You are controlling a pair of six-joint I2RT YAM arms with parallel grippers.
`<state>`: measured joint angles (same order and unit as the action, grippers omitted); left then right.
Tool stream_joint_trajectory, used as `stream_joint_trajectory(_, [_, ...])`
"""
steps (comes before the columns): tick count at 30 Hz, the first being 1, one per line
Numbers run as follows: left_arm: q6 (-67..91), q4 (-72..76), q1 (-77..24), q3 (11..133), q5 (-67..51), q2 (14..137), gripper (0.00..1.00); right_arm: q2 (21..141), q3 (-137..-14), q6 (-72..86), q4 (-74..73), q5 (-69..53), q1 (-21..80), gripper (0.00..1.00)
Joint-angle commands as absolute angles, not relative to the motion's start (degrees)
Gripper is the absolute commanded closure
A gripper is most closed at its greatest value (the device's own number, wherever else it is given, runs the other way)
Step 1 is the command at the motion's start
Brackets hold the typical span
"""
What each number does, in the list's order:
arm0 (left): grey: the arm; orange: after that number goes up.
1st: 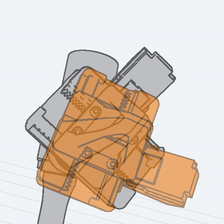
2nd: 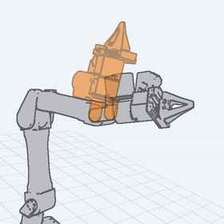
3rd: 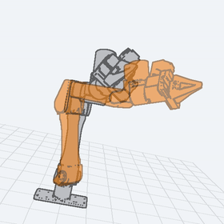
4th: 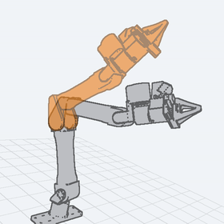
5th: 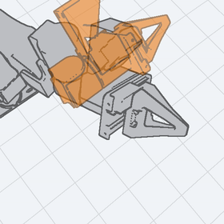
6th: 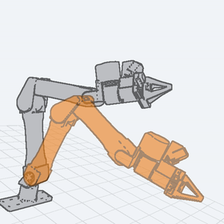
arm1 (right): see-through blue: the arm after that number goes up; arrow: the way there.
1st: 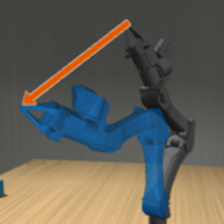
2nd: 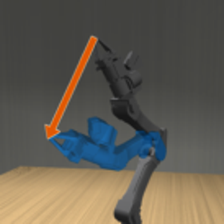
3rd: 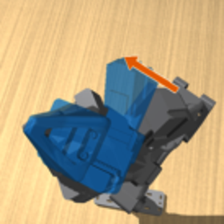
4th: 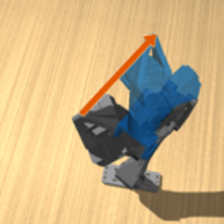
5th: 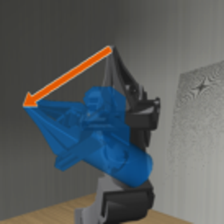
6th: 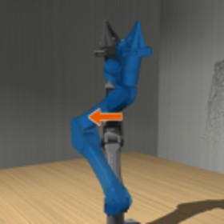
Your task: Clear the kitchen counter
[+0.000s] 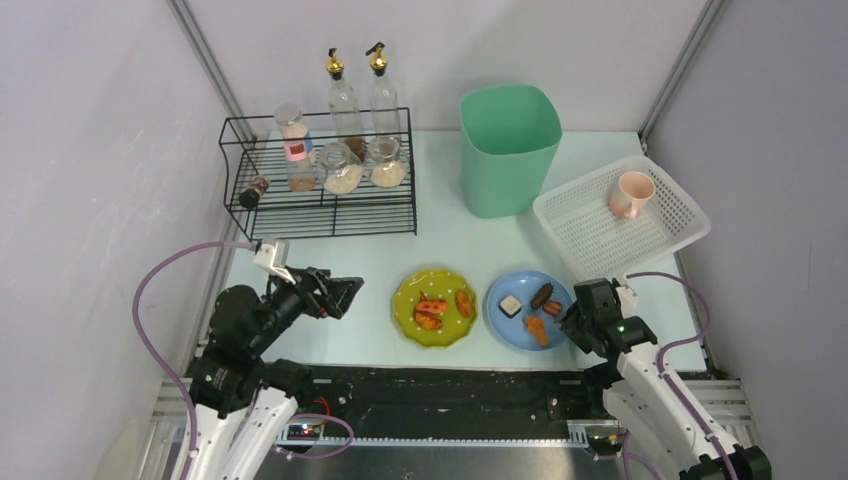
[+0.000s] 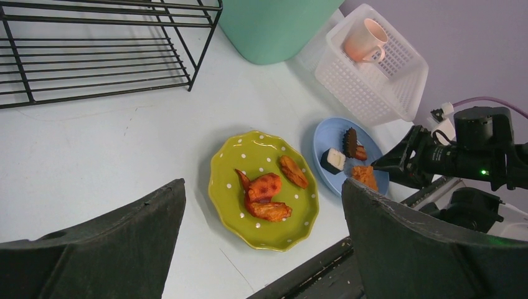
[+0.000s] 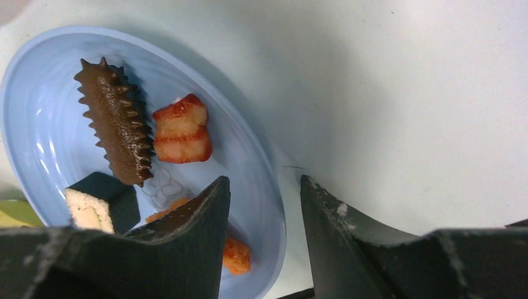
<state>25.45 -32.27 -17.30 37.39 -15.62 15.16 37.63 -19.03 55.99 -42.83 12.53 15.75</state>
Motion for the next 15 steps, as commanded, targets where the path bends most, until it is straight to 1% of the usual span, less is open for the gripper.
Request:
stream_joint_trajectory(1, [25.57,-31.53,-17.58,37.00,-15.37,15.13,0.02,37.48,-16.96,57.01,-38.28,11.21,15.73,0.53])
stream_joint_trajectory(4, [25.56,-31.49,-17.62,37.02,-15.30,15.56,0.02,37.67,-15.91,56.98,-36.75,10.78,15.73,0.56])
stream_joint_trajectory(6, [25.50,-31.55,-17.58,37.02,-15.29,15.78,0.02,37.51,-15.39,56.74,-36.27,10.78,15.73,0.62])
stream_joint_trajectory(7, [25.54,-31.48,-17.58,37.07,-15.29,15.89,0.02,37.15,-15.12,56.59,-36.24,11.02,15.73,0.69])
stream_joint_trajectory(8, [25.57,-31.47,-17.53,37.08,-15.34,15.97,0.02,36.95,-15.03,56.55,-36.26,11.14,15.73,0.72])
stream_joint_trajectory(9, [25.57,-31.51,-17.56,37.09,-15.30,15.98,0.02,36.33,-14.90,56.44,-36.19,11.20,15.69,0.81])
stream_joint_trajectory(10, [25.55,-31.49,-17.51,37.09,-15.30,15.99,0.02,36.09,-14.88,56.25,-36.07,11.27,15.66,0.86])
stream_joint_trajectory(11, [25.50,-31.49,-17.50,37.09,-15.29,16.04,0.02,35.70,-14.92,56.08,-36.10,11.43,15.65,0.95])
stream_joint_trajectory(12, [25.50,-31.52,-17.49,37.09,-15.25,16.09,0.02,35.52,-14.98,56.07,-36.12,11.52,15.65,0.98])
stream_joint_trajectory(13, [25.56,-31.50,-17.54,37.09,-15.15,16.09,0.02,35.27,-15.06,55.96,-36.12,11.67,15.65,1.00])
stream_joint_trajectory(15, [25.56,-31.55,-17.52,37.09,-15.11,16.10,0.02,34.95,-15.11,55.84,-35.94,11.72,15.64,1.00])
